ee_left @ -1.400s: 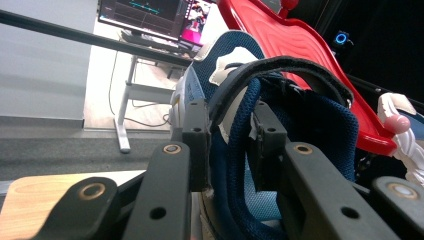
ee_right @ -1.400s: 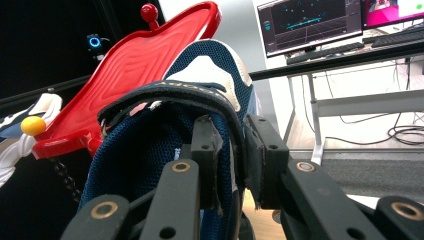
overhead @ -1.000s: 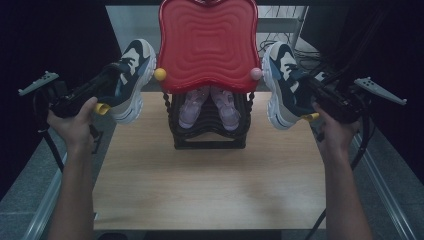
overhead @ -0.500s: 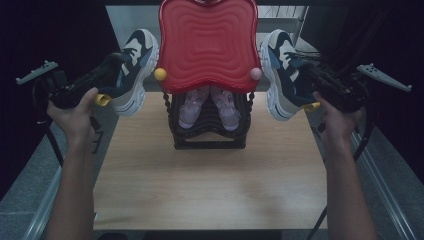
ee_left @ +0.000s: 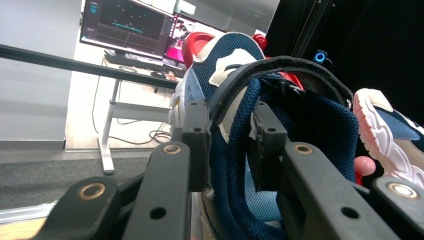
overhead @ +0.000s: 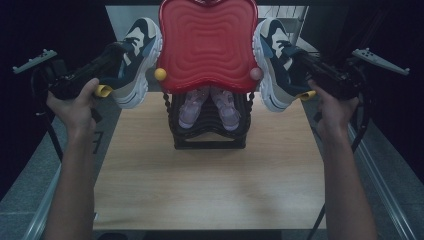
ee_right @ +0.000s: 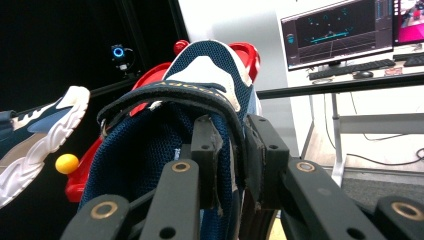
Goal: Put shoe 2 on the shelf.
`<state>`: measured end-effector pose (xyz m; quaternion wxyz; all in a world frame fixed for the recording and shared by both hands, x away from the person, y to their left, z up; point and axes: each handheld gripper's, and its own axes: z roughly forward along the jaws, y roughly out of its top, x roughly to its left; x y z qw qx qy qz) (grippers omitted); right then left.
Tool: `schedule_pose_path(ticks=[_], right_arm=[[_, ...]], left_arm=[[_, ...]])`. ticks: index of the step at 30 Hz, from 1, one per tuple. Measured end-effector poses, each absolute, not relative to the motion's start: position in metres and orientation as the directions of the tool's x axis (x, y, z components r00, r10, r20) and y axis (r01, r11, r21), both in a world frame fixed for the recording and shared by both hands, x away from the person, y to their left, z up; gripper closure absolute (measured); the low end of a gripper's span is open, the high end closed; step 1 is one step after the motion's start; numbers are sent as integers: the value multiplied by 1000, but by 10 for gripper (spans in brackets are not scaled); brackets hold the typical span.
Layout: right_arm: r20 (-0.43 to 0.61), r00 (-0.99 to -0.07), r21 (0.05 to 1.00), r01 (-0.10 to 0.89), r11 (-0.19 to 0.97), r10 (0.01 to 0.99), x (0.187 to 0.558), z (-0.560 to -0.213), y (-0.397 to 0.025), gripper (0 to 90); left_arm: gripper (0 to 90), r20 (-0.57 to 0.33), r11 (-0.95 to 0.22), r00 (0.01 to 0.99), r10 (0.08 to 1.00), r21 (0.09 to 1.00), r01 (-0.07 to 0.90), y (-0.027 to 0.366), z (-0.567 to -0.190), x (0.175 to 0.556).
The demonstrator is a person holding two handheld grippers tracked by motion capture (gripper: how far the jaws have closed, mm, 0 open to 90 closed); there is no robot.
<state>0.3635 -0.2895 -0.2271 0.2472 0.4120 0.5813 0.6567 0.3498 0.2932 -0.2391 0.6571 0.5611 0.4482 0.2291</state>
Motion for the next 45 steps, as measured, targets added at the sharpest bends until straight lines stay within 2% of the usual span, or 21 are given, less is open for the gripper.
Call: schedule_pose_path(ticks=[19,45], right_arm=[[248,-565,969,154,-195,787,370,-209,-268,754],[203,-598,979,138,-150,776,383,-192,-230,754]], left_arm=[[737,-345,276,505,791,938,208,278,-228,359],[735,-327,252,527,785,944,212,235,-205,377]])
